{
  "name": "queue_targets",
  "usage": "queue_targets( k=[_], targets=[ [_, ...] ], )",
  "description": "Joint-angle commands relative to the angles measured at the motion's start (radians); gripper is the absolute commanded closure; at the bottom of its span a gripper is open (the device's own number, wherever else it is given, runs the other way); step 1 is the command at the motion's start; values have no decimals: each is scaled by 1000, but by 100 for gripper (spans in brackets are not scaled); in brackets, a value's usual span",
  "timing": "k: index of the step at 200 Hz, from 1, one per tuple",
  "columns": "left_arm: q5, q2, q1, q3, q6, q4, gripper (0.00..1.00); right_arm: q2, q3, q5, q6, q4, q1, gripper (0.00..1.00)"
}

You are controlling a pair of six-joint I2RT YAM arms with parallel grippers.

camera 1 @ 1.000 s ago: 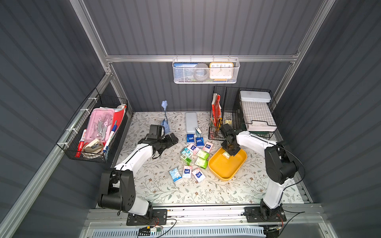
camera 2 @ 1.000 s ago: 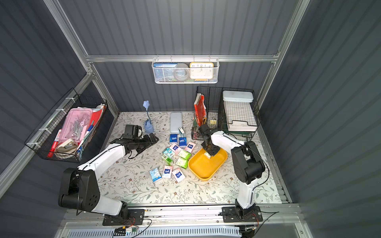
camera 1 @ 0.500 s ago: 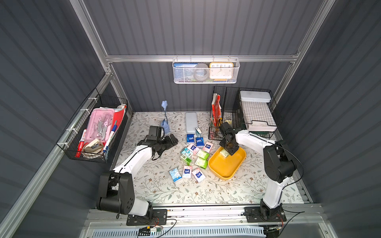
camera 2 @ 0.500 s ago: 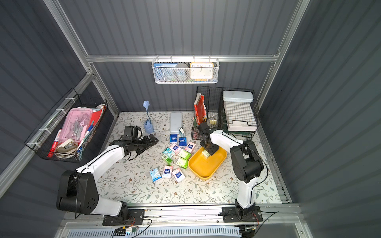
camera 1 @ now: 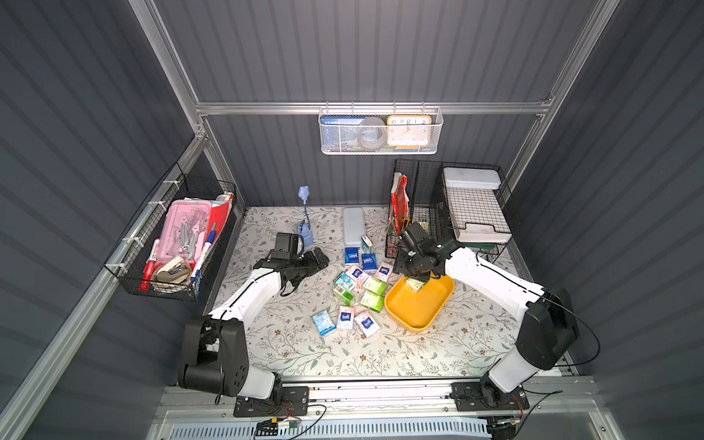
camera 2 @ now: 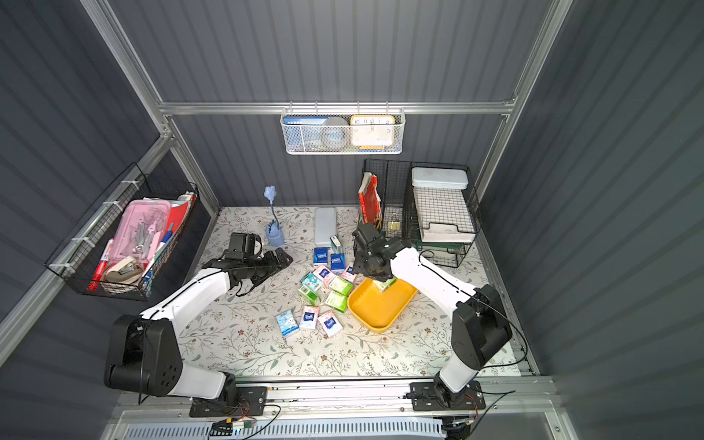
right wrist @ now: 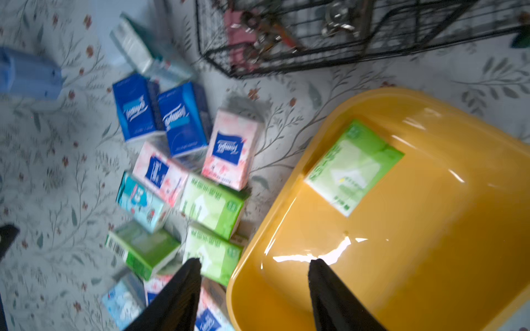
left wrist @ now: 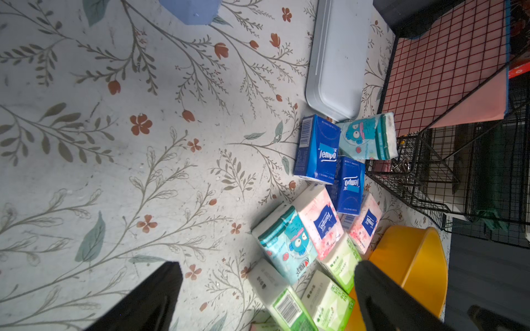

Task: Put the pocket tissues into the storage box
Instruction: Pick up the pocket tissues from the center of the board.

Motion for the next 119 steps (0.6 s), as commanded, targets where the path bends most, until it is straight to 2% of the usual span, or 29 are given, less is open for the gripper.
queue_targets(
  k=[1, 17, 36, 82, 119],
  targets=[
    [15, -12, -2, -7, 20, -11, 1, -15, -11, -118, -193, -52, 62, 36],
    [14, -11, -1, -9, 9, -9, 1, 2, 13, -176, -256, -82, 111, 36],
    [-1, -13, -1, -10, 7, -21, 1, 51, 55, -188, -319, -139, 165, 34],
    [-40, -48, 17, -34, -1, -48, 1, 183, 139, -160, -438, -230, 266, 32],
    [-47, -72, 80, -49, 11, -91, 1, 293, 197, -122, -476, -269, 321, 30]
  ],
)
